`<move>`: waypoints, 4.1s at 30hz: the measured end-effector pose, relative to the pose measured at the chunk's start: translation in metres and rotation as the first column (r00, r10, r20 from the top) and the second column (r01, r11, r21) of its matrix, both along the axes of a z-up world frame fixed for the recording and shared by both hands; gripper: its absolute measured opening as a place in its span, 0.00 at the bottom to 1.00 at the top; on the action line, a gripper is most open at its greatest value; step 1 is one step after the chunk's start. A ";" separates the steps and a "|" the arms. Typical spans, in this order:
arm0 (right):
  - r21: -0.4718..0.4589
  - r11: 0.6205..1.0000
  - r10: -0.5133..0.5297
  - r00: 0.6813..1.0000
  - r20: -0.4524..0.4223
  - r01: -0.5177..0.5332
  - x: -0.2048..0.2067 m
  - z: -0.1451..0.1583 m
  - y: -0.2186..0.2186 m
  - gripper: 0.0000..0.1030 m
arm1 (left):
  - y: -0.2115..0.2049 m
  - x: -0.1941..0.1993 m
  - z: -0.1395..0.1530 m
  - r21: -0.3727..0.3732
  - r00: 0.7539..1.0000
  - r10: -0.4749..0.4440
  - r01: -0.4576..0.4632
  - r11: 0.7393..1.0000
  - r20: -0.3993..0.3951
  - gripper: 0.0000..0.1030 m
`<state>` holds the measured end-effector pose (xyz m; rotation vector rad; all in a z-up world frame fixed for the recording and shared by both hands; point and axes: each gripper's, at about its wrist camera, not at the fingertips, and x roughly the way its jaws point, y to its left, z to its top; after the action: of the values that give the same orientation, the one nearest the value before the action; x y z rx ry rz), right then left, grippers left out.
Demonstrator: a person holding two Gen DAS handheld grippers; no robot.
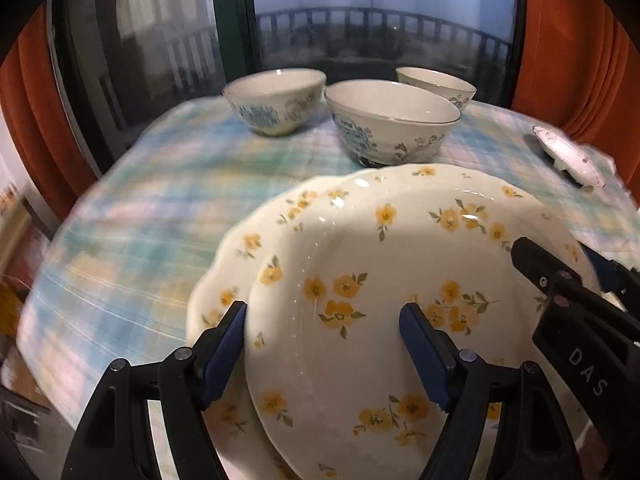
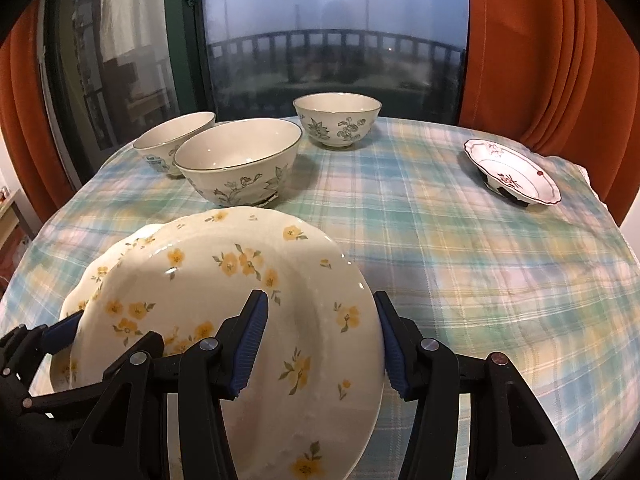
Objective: Organize plates and bowls
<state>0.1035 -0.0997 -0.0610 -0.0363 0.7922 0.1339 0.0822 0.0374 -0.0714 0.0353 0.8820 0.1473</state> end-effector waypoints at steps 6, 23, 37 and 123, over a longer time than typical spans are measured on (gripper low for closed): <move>0.042 0.999 0.033 0.999 -0.004 -0.033 -0.003 -0.001 -0.003 0.55 | -0.012 -0.003 0.006 0.066 0.999 -0.011 0.008 0.998 0.039 0.89; 0.023 1.000 0.013 1.000 -0.024 -0.012 -0.008 0.003 -0.007 0.32 | 0.018 -0.003 0.010 -0.095 0.998 0.003 0.002 0.995 0.056 0.90; 0.036 0.999 -0.004 0.998 -0.070 0.007 -0.006 -0.003 0.006 0.35 | 0.026 -0.015 0.019 -0.081 0.996 0.002 0.006 0.997 0.088 0.90; 0.058 0.964 -0.252 0.961 -0.119 0.260 0.249 -0.028 -0.343 0.70 | -0.329 0.285 -0.008 0.101 0.919 -0.395 0.394 0.914 -0.011 0.59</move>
<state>0.3529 -0.4429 -0.0893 0.1442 0.8948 -0.0814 0.3667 -0.2913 -0.0791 0.3068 0.8404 -0.1868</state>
